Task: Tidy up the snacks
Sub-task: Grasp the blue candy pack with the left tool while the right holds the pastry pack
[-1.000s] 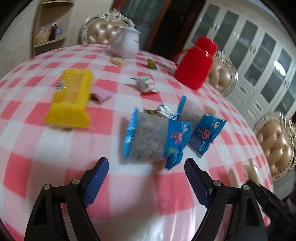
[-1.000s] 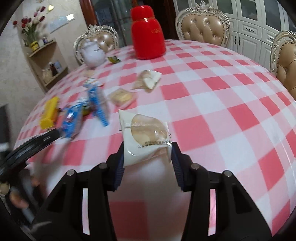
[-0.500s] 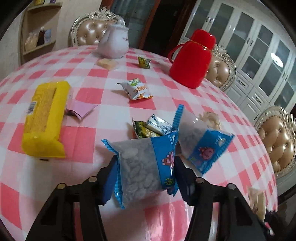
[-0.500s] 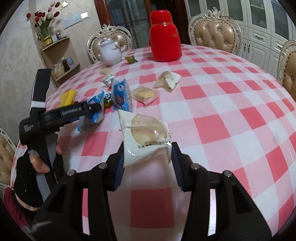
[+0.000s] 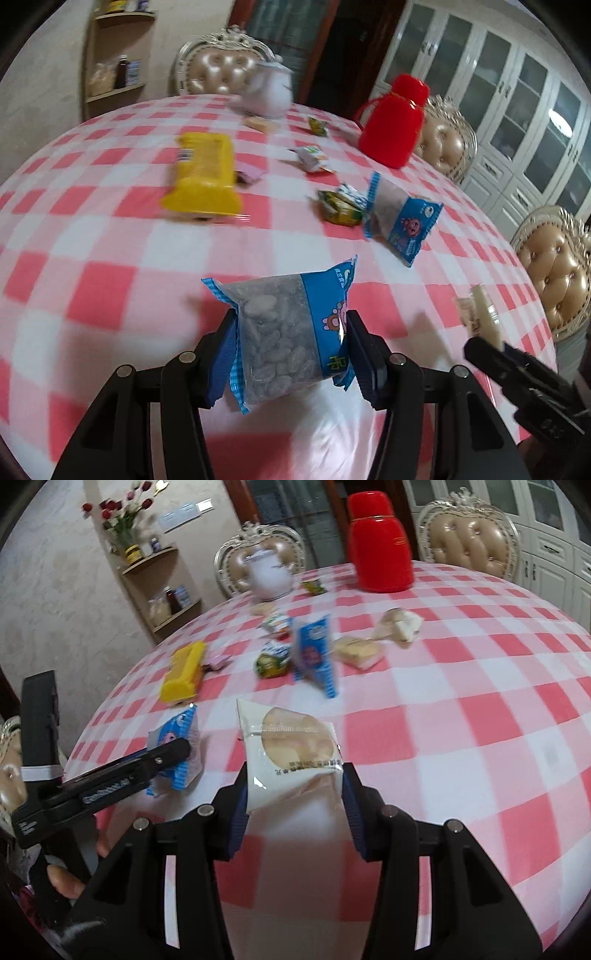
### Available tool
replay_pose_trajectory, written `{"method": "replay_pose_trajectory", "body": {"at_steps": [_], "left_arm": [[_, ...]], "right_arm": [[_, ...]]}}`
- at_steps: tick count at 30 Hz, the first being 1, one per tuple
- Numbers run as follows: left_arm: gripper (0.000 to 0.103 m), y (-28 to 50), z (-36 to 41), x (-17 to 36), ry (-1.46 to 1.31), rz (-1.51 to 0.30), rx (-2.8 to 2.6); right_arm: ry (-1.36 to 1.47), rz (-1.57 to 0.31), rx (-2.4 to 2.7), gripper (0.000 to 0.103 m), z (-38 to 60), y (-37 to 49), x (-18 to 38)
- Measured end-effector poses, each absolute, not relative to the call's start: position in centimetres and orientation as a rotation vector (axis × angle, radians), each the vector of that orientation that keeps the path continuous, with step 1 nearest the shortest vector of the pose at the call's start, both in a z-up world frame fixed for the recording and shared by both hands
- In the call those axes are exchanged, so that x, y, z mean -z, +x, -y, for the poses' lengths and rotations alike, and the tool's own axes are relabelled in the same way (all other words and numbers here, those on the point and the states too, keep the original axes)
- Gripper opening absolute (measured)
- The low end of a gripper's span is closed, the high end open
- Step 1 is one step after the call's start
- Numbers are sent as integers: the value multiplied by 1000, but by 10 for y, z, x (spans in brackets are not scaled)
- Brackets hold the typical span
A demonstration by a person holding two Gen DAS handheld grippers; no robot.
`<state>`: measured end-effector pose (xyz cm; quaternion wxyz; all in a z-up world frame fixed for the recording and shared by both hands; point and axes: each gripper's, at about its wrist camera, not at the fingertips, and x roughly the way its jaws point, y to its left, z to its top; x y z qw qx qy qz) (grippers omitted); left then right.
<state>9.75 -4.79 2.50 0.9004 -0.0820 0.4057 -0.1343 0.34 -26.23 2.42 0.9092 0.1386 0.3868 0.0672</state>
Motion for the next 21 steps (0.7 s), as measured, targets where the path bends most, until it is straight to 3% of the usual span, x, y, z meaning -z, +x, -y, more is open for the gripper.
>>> {"method": "replay_pose_trajectory", "body": {"at_steps": [21], "left_arm": [[57, -4, -57, -31, -349, -724, 81]], "right_arm": [[234, -806, -244, 50, 157, -36, -22]]}}
